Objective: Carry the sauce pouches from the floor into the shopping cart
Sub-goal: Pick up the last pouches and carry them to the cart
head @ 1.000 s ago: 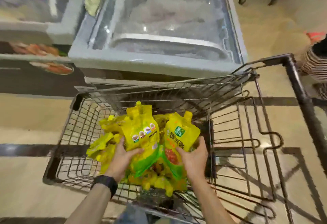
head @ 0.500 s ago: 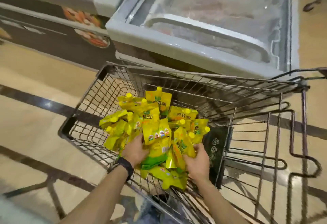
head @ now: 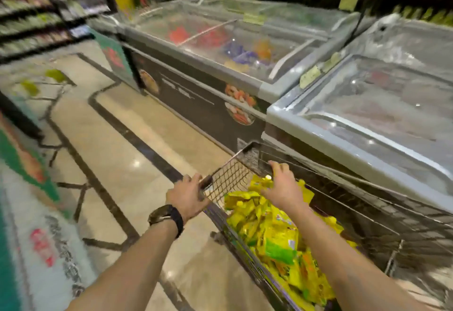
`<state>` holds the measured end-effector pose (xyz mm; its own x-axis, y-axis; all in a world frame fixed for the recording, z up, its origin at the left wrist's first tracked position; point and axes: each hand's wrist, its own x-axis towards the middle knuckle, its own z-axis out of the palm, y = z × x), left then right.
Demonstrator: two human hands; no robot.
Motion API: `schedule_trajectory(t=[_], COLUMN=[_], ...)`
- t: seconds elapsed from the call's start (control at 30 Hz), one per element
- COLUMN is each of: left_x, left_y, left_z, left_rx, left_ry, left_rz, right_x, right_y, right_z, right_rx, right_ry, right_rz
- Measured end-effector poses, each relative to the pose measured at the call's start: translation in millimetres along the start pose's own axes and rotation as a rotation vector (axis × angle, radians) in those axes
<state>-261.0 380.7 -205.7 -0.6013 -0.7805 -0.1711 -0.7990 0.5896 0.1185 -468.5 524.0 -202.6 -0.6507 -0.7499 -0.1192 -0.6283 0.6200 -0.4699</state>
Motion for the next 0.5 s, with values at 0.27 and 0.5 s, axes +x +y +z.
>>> schedule_trajectory(t=[0.27, 0.5], left_x=[-38.6, -90.6], left_y=[-103.8, -156.6], left_z=[-150.5, -210.9], left_rx=[0.042, 0.078], left_ry=[0.287, 0.373], left_rz=[-0.316, -0.522], right_x=[40.0, 56.8], right_y=[-196.0, -283.4], right_z=[-52.7, -91.6], right_rx=[-0.209, -0.293], right_ry=[-0.134, -0.061], right_rz=[-0.395, -0.659])
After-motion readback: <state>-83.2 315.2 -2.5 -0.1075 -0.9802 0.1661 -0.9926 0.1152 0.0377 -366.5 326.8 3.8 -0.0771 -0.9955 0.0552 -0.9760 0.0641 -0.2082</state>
